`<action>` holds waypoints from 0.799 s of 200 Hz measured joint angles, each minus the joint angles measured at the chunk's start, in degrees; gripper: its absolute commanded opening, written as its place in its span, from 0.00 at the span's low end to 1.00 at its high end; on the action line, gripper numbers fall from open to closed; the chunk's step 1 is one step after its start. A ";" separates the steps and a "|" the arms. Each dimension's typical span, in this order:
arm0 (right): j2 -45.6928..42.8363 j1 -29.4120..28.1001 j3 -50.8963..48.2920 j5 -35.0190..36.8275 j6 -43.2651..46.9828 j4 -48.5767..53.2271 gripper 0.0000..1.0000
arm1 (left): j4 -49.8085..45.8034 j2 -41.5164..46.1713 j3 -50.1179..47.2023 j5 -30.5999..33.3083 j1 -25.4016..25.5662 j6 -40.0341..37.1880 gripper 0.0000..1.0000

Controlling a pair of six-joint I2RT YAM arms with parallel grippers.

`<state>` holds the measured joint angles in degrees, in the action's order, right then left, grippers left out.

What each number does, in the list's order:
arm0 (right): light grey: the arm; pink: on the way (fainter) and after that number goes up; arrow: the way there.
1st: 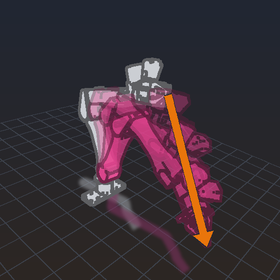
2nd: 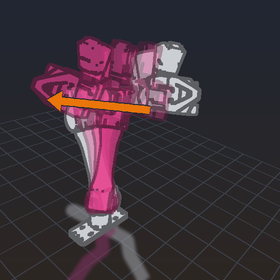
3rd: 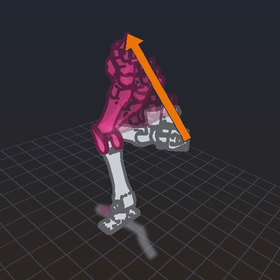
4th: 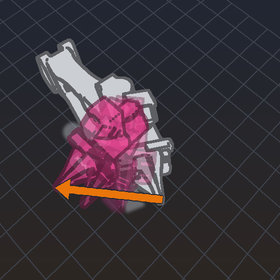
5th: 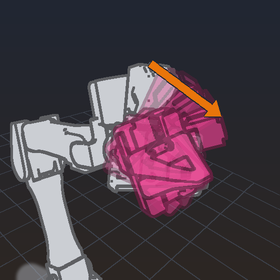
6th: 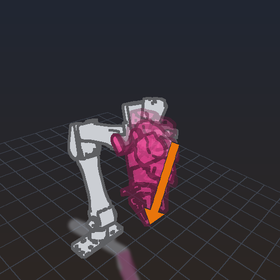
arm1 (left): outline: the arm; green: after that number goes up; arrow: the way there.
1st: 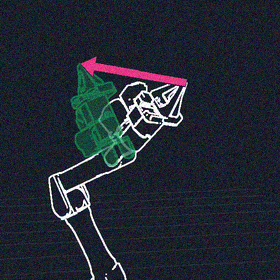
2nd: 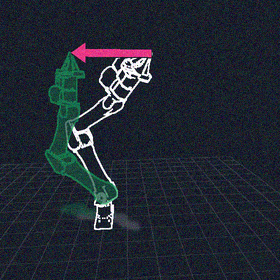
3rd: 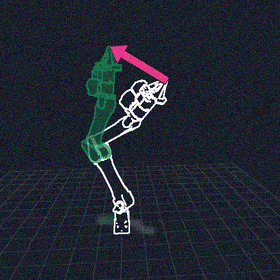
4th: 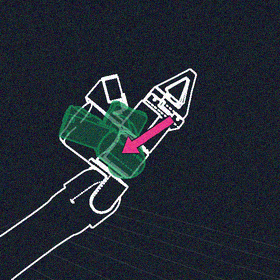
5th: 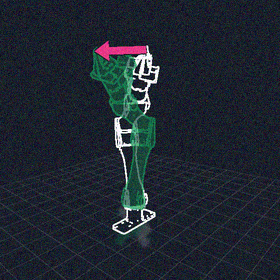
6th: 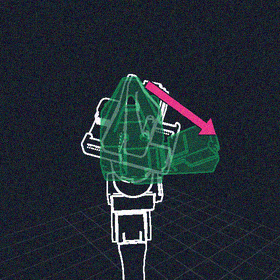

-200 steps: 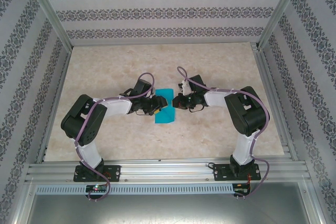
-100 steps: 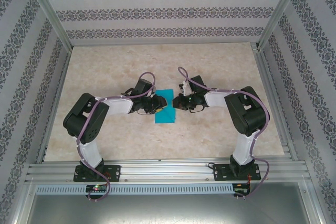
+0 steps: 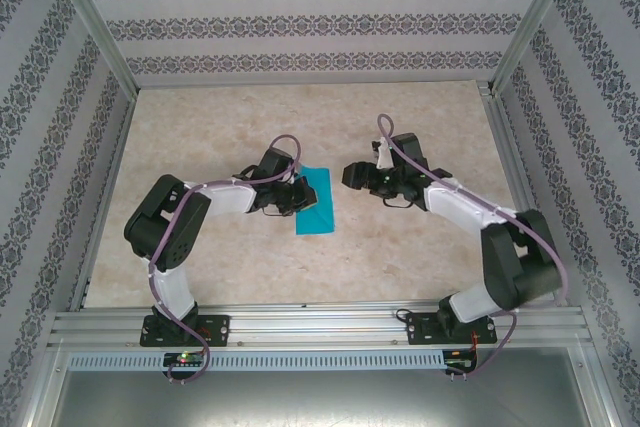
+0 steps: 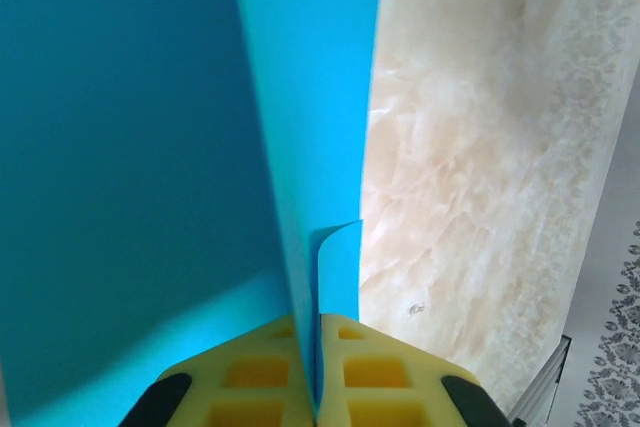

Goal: Fold a paper plane with a square sheet of paper (pick it up from the middle)
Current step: Turn over the paper at the center of the table.

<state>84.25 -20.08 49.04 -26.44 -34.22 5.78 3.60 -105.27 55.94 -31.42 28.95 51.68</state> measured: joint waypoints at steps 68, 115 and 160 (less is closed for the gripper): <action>-11.34 0.72 -2.67 10.40 -0.81 6.71 0.91 | -26.99 7.43 13.40 11.26 0.26 -14.58 0.07; -12.28 1.99 -2.60 11.34 -2.49 9.11 0.91 | -47.10 13.90 22.86 30.77 0.55 -22.84 0.07; -12.33 1.99 -2.51 12.81 -5.09 10.23 0.92 | -59.36 13.53 27.61 50.49 2.80 -24.79 0.08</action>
<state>71.92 -18.09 46.52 -13.63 -39.31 16.01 -55.77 -91.74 83.55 19.07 31.75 26.89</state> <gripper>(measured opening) 0.915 0.079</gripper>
